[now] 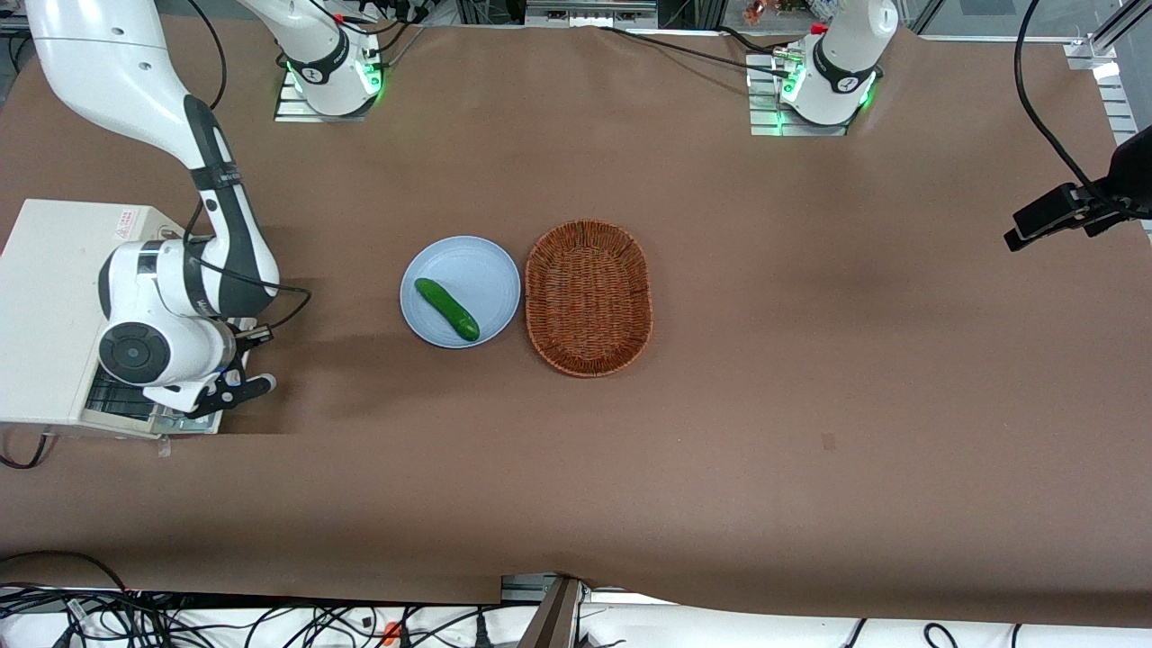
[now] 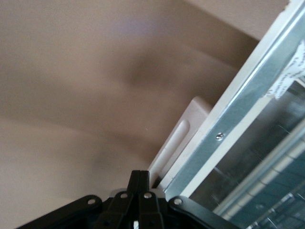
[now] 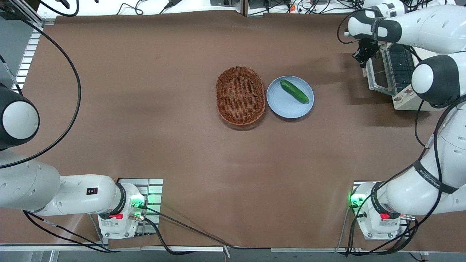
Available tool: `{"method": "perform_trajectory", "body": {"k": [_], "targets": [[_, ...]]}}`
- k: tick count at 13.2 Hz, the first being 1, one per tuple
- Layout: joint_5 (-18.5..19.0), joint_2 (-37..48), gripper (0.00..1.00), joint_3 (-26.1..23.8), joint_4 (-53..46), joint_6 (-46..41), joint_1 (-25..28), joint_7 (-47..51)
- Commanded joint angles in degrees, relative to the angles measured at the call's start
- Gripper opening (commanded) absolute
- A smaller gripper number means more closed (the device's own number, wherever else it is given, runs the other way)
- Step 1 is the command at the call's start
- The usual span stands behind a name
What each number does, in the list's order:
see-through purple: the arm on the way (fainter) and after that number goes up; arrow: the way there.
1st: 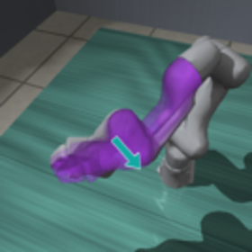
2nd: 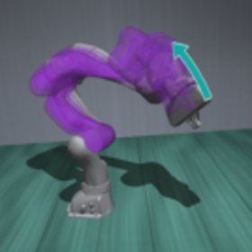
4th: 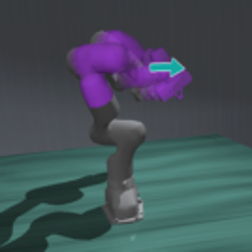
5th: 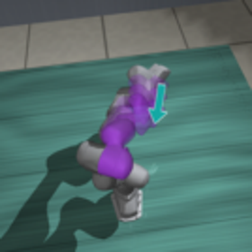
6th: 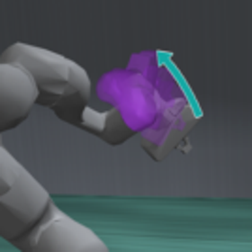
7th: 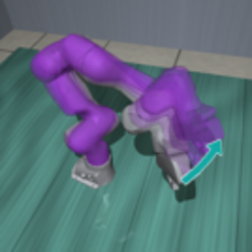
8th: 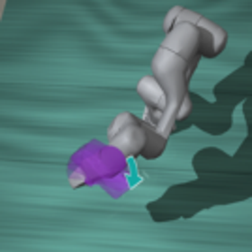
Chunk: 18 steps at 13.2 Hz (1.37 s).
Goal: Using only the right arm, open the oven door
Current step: 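Pull the handle outward and down with the right gripper, swinging the door open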
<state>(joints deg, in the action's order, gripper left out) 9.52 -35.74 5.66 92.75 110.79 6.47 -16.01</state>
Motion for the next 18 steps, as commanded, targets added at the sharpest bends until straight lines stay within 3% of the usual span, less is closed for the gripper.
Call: {"method": "perform_trajectory", "body": {"k": [1, 10, 14, 18], "targets": [[1.65, -2.93, 0.0, 2.95, 0.07, 2.41, -1.81, -1.22], [-8.62, -4.95, 0.0, 2.51, 0.24, 1.44, -1.11, 0.28], [-17.24, -5.39, 0.0, 1.37, 0.07, -1.19, -0.67, 5.97], [-18.83, -5.13, 0.0, -2.23, -1.16, -1.72, -0.67, 12.75]]}}
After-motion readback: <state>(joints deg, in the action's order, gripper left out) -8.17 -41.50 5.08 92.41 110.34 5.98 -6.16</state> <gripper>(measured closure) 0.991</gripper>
